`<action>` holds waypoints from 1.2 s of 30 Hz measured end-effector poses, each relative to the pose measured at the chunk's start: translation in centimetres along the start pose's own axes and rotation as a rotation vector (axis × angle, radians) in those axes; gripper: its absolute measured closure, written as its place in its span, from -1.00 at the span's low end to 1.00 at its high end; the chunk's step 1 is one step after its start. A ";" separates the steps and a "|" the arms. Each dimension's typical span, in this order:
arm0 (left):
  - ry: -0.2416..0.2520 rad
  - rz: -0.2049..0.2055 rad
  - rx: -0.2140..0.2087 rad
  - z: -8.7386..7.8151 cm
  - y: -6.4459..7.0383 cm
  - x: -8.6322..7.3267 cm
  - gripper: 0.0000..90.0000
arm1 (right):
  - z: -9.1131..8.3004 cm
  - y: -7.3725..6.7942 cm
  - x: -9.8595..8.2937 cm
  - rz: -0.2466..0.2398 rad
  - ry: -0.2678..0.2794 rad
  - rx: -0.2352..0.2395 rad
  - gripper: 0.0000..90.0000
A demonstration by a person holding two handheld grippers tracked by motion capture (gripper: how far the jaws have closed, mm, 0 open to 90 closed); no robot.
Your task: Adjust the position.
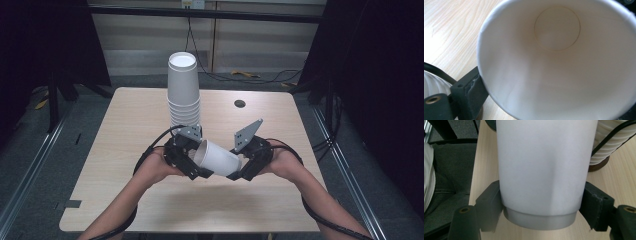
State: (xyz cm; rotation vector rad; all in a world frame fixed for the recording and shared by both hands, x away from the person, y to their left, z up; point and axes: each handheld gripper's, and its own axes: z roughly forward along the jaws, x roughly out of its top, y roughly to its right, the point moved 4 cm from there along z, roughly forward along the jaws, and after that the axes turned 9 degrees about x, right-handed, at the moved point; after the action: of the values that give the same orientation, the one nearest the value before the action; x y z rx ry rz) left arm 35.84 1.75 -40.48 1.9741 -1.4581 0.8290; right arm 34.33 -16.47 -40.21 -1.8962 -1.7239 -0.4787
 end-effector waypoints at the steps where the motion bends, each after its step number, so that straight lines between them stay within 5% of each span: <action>1: 0.006 -0.001 -0.002 0.0 0.0 0.0 -0.85 | 0.0 0.0 0.0 0.003 -0.001 0.001 -0.40; 7: 0.020 0.026 -0.013 -0.4 0.1 0.1 -0.77 | 0.0 0.0 -0.1 -0.006 0.003 0.003 -0.40; 36: 0.036 0.035 -0.021 -0.1 0.1 0.3 -0.82 | 0.4 0.1 -0.3 -0.010 -0.021 0.011 -0.41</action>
State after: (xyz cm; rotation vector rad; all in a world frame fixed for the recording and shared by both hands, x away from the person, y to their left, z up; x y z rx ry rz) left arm 35.80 1.61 -40.14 1.9136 -1.4783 0.8567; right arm 34.36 -16.49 -40.75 -1.8926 -1.7467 -0.4538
